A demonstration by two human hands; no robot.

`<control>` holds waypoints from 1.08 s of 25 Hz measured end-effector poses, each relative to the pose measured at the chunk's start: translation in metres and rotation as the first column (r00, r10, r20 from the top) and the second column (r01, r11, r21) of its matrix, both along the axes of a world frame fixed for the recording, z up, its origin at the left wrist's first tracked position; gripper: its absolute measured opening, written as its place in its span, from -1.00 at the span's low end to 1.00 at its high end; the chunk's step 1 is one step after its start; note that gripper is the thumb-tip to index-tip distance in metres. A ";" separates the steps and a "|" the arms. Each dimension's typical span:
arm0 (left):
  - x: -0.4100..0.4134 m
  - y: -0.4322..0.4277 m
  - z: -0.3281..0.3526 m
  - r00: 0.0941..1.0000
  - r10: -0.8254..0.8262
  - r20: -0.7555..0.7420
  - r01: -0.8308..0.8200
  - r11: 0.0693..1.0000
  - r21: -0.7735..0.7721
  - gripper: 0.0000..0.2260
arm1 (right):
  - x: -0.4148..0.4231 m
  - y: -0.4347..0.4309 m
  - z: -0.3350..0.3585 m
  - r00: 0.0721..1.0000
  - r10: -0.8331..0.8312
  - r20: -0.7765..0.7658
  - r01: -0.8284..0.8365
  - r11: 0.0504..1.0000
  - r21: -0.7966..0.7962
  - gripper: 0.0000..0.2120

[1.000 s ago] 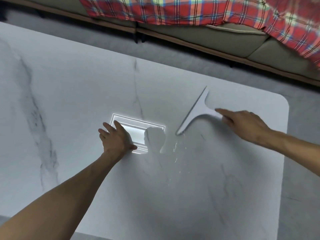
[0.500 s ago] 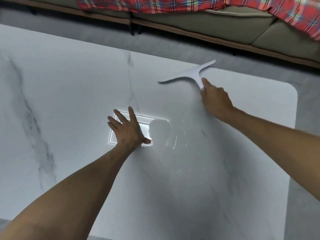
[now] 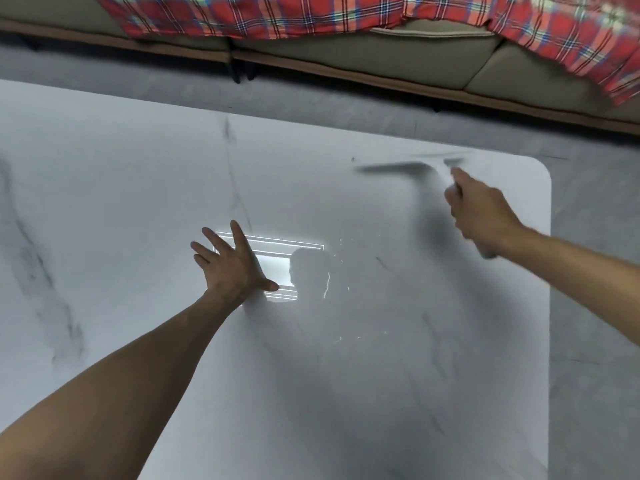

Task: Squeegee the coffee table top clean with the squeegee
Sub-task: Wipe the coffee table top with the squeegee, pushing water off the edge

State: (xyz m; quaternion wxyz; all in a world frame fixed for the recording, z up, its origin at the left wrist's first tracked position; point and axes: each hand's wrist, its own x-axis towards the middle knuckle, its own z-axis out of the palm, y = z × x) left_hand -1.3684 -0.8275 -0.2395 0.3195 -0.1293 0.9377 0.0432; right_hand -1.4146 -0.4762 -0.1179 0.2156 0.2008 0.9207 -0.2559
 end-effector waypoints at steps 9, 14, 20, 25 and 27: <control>0.039 0.043 0.004 0.951 -0.278 -0.137 0.277 0.960 -0.030 0.20 | 0.039 -0.016 -0.021 0.994 0.049 0.101 -0.054 0.998 0.044 -0.62; 0.046 0.054 -0.005 0.964 -0.265 -0.031 0.264 0.964 -0.041 0.17 | 0.122 -0.015 0.003 0.954 0.017 0.301 -0.007 0.999 -0.035 -0.58; 0.042 0.052 -0.003 0.962 -0.273 0.013 0.273 0.962 -0.028 0.19 | 0.015 -0.025 -0.002 0.995 -0.095 0.041 0.096 0.995 -0.034 -0.67; 0.043 0.040 0.002 0.961 -0.276 0.035 0.275 0.961 0.023 0.14 | -0.063 -0.096 -0.041 0.982 -0.178 0.057 0.181 0.981 -0.062 -0.51; 0.045 0.030 0.007 0.969 -0.247 -0.017 0.247 0.963 0.105 -0.11 | -0.061 -0.133 -0.053 0.999 -0.047 0.025 0.048 0.998 -0.050 -0.45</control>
